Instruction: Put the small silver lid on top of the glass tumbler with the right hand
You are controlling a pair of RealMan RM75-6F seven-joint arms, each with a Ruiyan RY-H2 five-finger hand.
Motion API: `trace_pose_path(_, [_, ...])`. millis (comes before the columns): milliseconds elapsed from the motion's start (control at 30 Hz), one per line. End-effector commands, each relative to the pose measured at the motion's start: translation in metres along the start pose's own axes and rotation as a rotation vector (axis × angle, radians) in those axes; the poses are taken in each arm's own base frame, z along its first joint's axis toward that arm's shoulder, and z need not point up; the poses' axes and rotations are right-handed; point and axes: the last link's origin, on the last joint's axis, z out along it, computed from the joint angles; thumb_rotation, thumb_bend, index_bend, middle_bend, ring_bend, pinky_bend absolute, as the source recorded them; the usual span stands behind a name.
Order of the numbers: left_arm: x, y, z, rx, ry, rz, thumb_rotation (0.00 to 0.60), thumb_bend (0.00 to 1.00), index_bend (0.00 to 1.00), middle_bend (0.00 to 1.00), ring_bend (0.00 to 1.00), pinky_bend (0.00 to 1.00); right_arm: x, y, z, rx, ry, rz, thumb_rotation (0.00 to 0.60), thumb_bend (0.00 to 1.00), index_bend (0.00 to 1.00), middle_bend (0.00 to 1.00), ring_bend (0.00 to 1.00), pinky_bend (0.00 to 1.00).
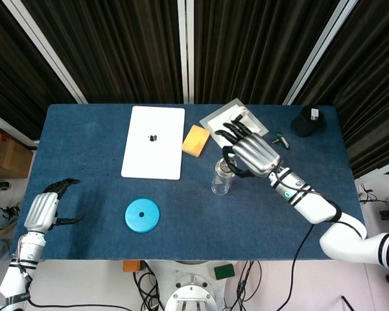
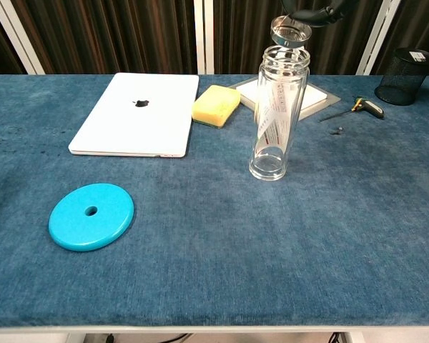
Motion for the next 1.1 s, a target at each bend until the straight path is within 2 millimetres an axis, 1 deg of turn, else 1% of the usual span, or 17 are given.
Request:
trace_pose_path(33, [0.000, 0.000, 0.000, -0.002, 0.001, 0.000, 0.600, 0.04, 0.22, 0.22, 0.19, 0.21, -0.004, -0.002, 0.003, -0.004, -0.014, 0.001, 0.600, 0.44, 0.67, 0.10, 0.00, 0.00])
trace_pose_path(300, [0.001, -0.001, -0.001, 0.001, 0.003, 0.000, 0.600, 0.04, 0.22, 0.22, 0.19, 0.21, -0.014, 0.000, 0.008, -0.022, -0.043, 0.021, 0.600, 0.44, 0.67, 0.10, 0.00, 0.00])
trace_pose_path(533, [0.000, -0.001, 0.000, 0.000, -0.003, -0.008, 0.600, 0.04, 0.22, 0.22, 0.19, 0.21, -0.016, 0.002, 0.012, -0.030, -0.047, 0.030, 0.600, 0.44, 0.67, 0.10, 0.00, 0.00])
trace_pose_path(1100, [-0.001, -0.002, 0.001, 0.003, -0.009, -0.007, 0.600, 0.04, 0.22, 0.22, 0.19, 0.21, -0.019, 0.007, 0.012, -0.040, -0.062, 0.017, 0.600, 0.44, 0.67, 0.10, 0.00, 0.00])
